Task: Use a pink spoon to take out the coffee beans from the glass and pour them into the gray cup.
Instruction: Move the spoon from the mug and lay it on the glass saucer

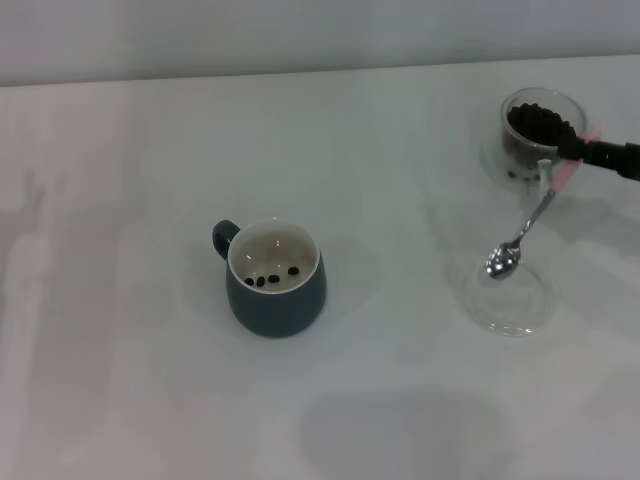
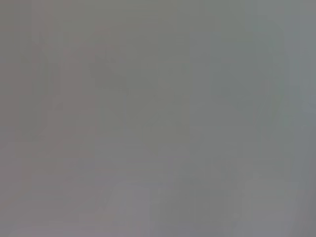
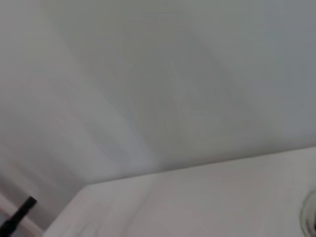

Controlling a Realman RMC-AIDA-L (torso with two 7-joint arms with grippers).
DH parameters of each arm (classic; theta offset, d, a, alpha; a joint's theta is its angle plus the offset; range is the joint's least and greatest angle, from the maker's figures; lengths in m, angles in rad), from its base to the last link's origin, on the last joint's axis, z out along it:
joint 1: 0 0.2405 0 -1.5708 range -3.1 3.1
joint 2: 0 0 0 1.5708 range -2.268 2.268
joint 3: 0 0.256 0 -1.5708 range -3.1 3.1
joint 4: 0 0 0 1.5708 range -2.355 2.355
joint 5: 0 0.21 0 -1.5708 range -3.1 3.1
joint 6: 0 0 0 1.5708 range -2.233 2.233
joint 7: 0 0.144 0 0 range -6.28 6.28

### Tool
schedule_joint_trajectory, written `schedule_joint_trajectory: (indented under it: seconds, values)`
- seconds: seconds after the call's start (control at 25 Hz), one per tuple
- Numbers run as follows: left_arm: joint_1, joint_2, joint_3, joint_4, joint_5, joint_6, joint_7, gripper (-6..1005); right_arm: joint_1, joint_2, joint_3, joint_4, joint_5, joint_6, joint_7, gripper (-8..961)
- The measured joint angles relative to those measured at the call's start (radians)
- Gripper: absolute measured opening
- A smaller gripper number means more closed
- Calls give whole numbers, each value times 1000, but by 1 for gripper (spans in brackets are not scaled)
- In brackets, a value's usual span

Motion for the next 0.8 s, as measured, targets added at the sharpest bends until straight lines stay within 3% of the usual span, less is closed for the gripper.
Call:
schedule_joint_trajectory:
  seconds: [0.52,0.8]
  values:
    - [1,0,0,0,0,7,0,821,9,54,24,14,-125,-69,-3,190]
    - [0,0,0,0,6,7,0,821,10,59,20,14,-129,-74,-2,191]
